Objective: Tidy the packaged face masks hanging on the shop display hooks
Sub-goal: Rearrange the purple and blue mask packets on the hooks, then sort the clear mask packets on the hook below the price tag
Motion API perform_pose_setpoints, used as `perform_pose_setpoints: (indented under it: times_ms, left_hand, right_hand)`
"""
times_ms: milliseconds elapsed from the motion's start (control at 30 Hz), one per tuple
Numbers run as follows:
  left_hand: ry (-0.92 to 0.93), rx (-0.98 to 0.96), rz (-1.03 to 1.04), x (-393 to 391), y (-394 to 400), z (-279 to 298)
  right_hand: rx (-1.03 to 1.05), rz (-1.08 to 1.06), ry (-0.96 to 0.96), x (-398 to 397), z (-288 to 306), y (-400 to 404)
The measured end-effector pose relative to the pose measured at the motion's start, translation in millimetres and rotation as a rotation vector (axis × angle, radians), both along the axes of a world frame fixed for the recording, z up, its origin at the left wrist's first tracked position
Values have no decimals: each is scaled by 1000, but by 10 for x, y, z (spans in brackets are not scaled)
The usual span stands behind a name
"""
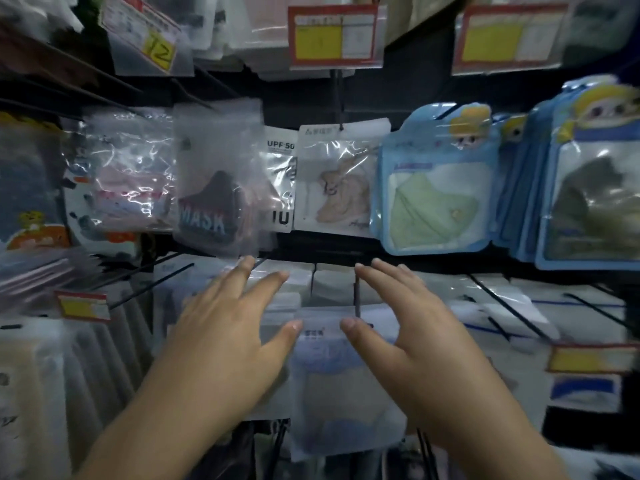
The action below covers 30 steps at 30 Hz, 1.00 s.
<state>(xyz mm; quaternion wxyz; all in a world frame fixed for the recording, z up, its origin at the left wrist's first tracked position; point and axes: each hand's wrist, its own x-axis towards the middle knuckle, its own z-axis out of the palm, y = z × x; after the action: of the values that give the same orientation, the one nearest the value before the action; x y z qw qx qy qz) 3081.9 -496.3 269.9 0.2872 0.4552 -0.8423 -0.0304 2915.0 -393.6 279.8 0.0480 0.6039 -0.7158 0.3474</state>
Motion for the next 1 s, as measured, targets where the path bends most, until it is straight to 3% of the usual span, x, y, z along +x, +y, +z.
perform_pose_setpoints:
  times_ms: [600,1000]
  left_hand:
    - [105,1,-7,-121,-73,41]
    - [92,0,-68,843,-940,112]
  right_hand:
    - [-47,49,33,-166,62,-58]
    - [-132,-8,19,794,71,-896]
